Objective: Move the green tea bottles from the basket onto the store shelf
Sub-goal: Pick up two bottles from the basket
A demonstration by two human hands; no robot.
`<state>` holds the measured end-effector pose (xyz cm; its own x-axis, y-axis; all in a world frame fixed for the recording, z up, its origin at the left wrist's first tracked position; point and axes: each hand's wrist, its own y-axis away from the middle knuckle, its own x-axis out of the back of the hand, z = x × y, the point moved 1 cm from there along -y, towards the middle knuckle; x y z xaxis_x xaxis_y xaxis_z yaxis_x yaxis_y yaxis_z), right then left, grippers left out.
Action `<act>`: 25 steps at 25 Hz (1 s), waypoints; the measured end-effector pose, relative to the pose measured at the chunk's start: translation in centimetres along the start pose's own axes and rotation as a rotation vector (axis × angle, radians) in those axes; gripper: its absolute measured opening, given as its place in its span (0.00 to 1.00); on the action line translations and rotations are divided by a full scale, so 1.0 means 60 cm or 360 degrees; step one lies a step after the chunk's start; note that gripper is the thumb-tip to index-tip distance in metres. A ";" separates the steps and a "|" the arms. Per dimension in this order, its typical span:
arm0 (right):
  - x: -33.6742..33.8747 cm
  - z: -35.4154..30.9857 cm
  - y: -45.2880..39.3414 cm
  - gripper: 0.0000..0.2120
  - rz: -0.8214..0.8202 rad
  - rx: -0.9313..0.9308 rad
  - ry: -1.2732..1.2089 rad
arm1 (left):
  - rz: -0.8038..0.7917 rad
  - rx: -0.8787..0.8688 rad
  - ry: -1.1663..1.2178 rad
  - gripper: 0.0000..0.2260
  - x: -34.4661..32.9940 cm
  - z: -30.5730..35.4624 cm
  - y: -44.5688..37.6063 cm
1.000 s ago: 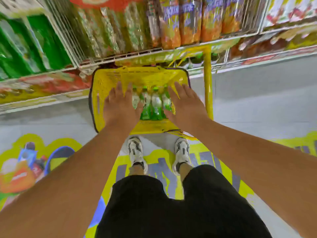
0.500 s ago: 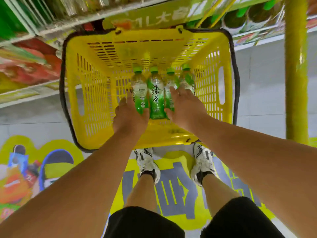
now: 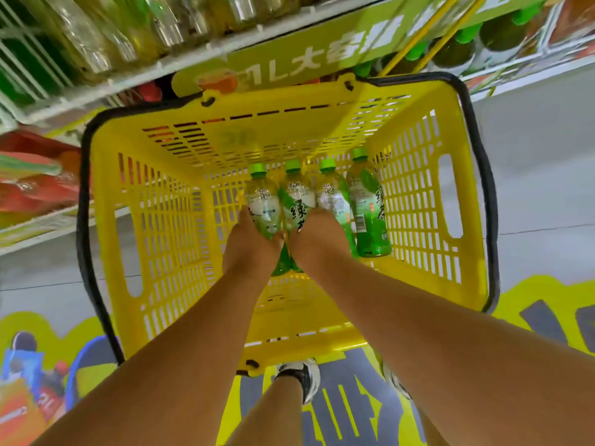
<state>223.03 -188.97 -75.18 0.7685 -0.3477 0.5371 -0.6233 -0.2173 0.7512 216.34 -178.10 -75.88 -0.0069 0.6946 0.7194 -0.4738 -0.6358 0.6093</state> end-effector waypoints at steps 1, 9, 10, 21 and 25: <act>-0.008 -0.006 -0.006 0.10 -0.0020 -0.0097 -0.0107 | 0.0017 0.0018 0.0027 0.30 -0.002 -0.003 -0.005; -0.047 -0.017 -0.037 0.34 0.0026 -0.0252 -0.0451 | -0.0020 0.0084 0.0172 0.27 0.007 -0.020 -0.032; -0.047 -0.013 -0.038 0.27 0.0029 -0.0232 -0.0467 | -0.0025 0.0072 0.0188 0.27 0.013 -0.023 -0.028; 0.094 -0.018 0.104 0.24 0.0193 0.0030 -0.0611 | 0.0148 -0.0104 0.0424 0.25 0.142 0.036 0.109; 0.196 -0.033 0.213 0.16 0.0207 0.0237 -0.0651 | 0.0219 -0.0187 0.0466 0.27 0.223 0.084 0.205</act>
<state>224.36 -194.06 -58.50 0.5807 -0.7061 0.4053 -0.7480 -0.2663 0.6079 214.87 -178.33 -57.10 -0.3222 0.6830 0.6555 -0.5487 -0.6990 0.4586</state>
